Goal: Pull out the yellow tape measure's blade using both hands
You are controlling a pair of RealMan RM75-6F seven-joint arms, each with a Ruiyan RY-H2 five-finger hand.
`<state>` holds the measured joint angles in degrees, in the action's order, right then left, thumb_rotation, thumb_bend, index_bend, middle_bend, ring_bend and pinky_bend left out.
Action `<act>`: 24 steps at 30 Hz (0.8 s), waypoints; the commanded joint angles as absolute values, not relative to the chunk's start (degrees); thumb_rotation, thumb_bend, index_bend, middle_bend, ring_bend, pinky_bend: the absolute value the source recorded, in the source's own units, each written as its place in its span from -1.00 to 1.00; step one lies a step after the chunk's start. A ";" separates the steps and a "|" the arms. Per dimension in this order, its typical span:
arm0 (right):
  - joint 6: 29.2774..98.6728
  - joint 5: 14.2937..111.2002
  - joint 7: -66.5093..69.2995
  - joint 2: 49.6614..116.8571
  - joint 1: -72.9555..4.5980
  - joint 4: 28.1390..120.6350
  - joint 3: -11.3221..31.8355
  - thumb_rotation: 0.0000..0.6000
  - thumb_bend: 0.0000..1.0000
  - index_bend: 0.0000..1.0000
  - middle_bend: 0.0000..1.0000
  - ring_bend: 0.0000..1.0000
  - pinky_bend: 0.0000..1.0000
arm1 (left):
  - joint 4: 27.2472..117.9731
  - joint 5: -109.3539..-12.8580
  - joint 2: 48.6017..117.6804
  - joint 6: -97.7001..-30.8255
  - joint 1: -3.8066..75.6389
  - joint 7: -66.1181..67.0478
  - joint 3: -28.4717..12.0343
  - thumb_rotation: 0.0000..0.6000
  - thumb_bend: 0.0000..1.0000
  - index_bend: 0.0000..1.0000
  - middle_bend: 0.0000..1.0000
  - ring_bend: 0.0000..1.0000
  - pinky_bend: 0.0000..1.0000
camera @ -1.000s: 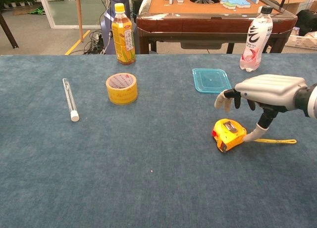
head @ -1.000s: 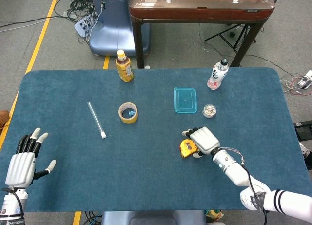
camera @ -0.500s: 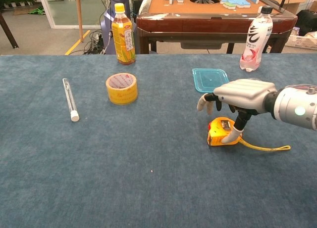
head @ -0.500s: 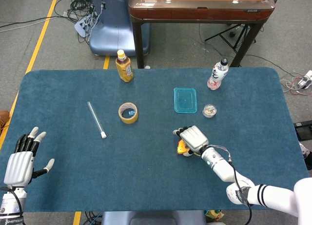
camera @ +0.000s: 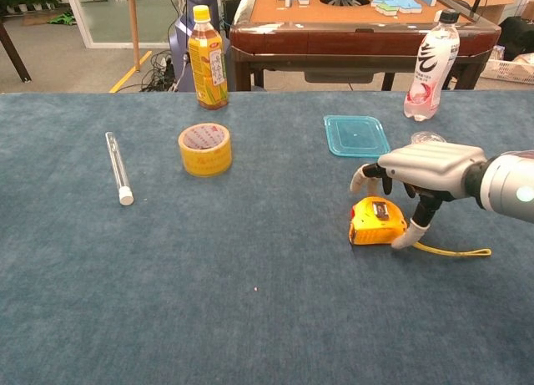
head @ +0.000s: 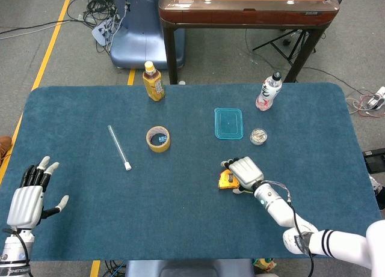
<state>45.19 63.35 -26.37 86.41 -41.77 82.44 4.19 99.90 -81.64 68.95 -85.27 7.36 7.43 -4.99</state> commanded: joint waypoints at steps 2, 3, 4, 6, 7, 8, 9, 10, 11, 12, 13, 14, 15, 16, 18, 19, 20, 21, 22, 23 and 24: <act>45.15 63.06 -26.23 86.60 -41.98 82.41 3.97 1.00 -0.80 -0.52 -0.31 -0.39 -0.16 | 99.87 -81.53 68.92 -85.49 7.18 7.40 -5.02 1.00 -0.50 -0.75 -1.00 -1.00 -1.00; 45.14 63.06 -26.11 86.59 -41.99 82.44 3.90 1.00 -0.74 -0.50 -0.30 -0.39 -0.16 | 99.83 -81.52 68.92 -85.54 7.14 7.38 -5.02 1.00 -0.51 -0.75 -1.00 -1.00 -1.00; 45.11 63.05 -25.97 86.57 -42.03 82.43 3.82 1.00 -0.67 -0.48 -0.29 -0.38 -0.16 | 99.80 -81.51 68.94 -85.56 7.10 7.34 -5.01 1.00 -0.51 -0.75 -1.00 -1.00 -1.00; 45.08 63.02 -25.83 86.56 -42.13 82.32 3.75 1.00 -0.57 -0.47 -0.28 -0.38 -0.16 | 99.76 -81.46 68.95 -85.52 7.08 7.33 -5.01 1.00 -0.51 -0.75 -1.00 -1.00 -1.00; 45.11 63.06 -25.71 86.57 -42.19 82.26 3.73 1.00 -0.52 -0.45 -0.27 -0.38 -0.16 | 99.73 -81.50 68.99 -85.48 7.11 7.33 -5.01 1.00 -0.51 -0.75 -1.00 -1.00 -1.00; 45.07 63.06 -25.63 86.53 -42.25 82.26 3.69 1.00 -0.49 -0.44 -0.27 -0.38 -0.16 | 99.74 -81.55 69.01 -85.43 7.13 7.34 -4.99 1.00 -0.50 -0.75 -1.00 -1.00 -1.00; 45.06 63.11 -25.58 86.47 -42.31 82.29 3.65 1.00 -0.45 -0.42 -0.26 -0.38 -0.16 | 99.75 -81.61 69.05 -85.41 7.17 7.37 -5.00 1.00 -0.50 -0.75 -1.00 -1.00 -1.00; 45.05 63.16 -25.53 86.37 -42.37 82.34 3.58 1.00 -0.40 -0.39 -0.24 -0.37 -0.16 | 99.77 -81.66 69.10 -85.36 7.23 7.42 -5.02 1.00 -0.51 -0.75 -1.00 -1.00 -1.00; 45.11 63.18 -25.50 86.30 -42.39 82.38 3.54 1.00 -0.37 -0.36 -0.23 -0.36 -0.16 | 99.81 -81.67 69.10 -85.30 7.28 7.44 -5.05 1.00 -0.51 -0.75 -1.00 -1.00 -1.00; 45.16 63.14 -25.42 86.23 -42.39 82.42 3.53 1.00 -0.29 -0.31 -0.20 -0.35 -0.16 | 99.85 -81.67 69.09 -85.23 7.34 7.43 -5.10 1.00 -0.51 -0.75 -1.00 -1.00 -1.00; 45.22 63.03 -25.27 86.17 -42.41 82.41 3.57 1.00 -0.20 -0.25 -0.16 -0.32 -0.16 | 99.87 -81.61 69.08 -85.08 7.47 7.41 -5.20 1.00 -0.51 -0.75 -1.00 -1.00 -1.00; 45.16 62.88 -25.18 86.09 -42.48 82.39 3.65 1.00 -0.13 -0.20 -0.13 -0.30 -0.16 | 99.92 -81.50 69.06 -84.90 7.60 7.43 -5.31 1.00 -0.51 -0.75 -1.00 -1.00 -1.00; 45.02 62.63 -24.97 86.02 -42.58 82.43 3.80 1.00 -0.05 -0.12 -0.08 -0.28 -0.16 | 99.97 -81.39 69.03 -84.62 7.78 7.44 -5.41 1.00 -0.51 -0.75 -1.00 -1.00 -1.00; 44.69 62.21 -24.53 85.87 -42.81 82.65 4.14 1.00 0.02 -0.06 -0.03 -0.25 -0.16 | 100.03 -81.29 68.91 -83.98 8.19 7.39 -5.56 1.00 -0.51 -0.75 -1.00 -1.00 -1.00; 44.01 61.54 -23.47 85.41 -43.27 83.33 4.95 1.00 0.14 0.06 0.06 -0.18 -0.16 | 100.25 -80.87 68.57 -82.64 9.03 7.14 -5.96 1.00 -0.51 -0.75 -1.00 -1.00 -1.00; 43.55 61.15 -22.78 85.02 -43.70 83.83 5.60 1.00 0.18 0.09 0.09 -0.16 -0.16 | 100.46 -80.56 68.27 -81.61 9.76 6.91 -6.38 1.00 -0.51 -0.75 -1.00 -1.00 -1.00; 43.14 60.85 -22.30 84.72 -44.11 84.20 6.14 1.00 0.20 0.11 0.10 -0.15 -0.16 | 100.57 -80.24 68.06 -80.83 10.39 6.70 -6.84 1.00 -0.51 -0.75 -1.00 -1.00 -1.00; 42.72 60.56 -21.89 84.41 -44.58 84.51 6.71 1.00 0.22 0.12 0.11 -0.14 -0.16 | 100.72 -79.76 67.88 -80.01 11.06 6.54 -7.38 1.00 -0.51 -0.75 -1.00 -1.00 -1.00; 42.35 60.34 -21.56 84.16 -45.10 84.76 7.30 1.00 0.22 0.13 0.12 -0.12 -0.16 | 100.94 -79.23 67.71 -79.18 11.76 6.48 -7.96 1.00 -0.51 -0.75 -1.00 -1.00 -1.00; 41.63 59.82 -20.99 83.86 -45.88 85.10 8.16 1.00 0.22 0.14 0.13 -0.12 -0.16 | 101.23 -78.59 67.57 -78.06 12.82 6.42 -8.82 1.00 -0.51 -0.75 -1.00 -1.00 -1.00; 41.02 59.30 -20.52 83.64 -46.54 85.32 8.88 1.00 0.22 0.14 0.14 -0.11 -0.16 | 101.35 -78.08 67.53 -77.18 13.66 6.29 -9.50 1.00 -0.51 -0.75 -1.00 -1.00 -1.00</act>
